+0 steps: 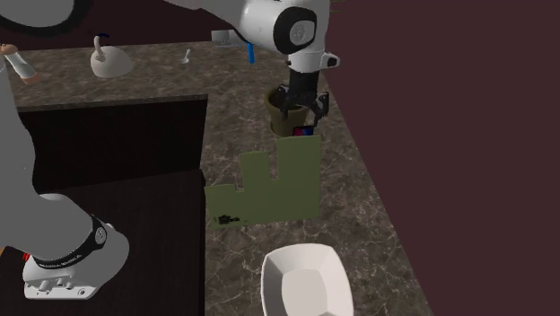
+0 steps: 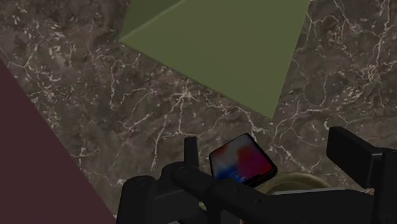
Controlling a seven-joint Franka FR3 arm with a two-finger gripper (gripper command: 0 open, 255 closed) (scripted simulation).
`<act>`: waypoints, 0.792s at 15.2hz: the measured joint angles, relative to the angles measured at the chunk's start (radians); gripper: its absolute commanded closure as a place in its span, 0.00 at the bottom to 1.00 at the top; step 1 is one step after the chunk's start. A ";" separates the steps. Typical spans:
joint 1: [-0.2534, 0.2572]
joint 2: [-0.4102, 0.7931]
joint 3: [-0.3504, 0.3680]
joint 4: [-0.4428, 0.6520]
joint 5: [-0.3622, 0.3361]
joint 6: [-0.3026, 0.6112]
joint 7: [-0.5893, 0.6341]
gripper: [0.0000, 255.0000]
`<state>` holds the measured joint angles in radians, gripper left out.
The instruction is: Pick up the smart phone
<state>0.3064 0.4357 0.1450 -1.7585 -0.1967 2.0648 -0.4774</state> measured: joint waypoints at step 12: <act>0.079 0.259 0.003 0.214 -0.101 0.038 -0.042 0.00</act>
<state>0.3858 0.6946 0.1479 -1.5446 -0.2977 2.1027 -0.5189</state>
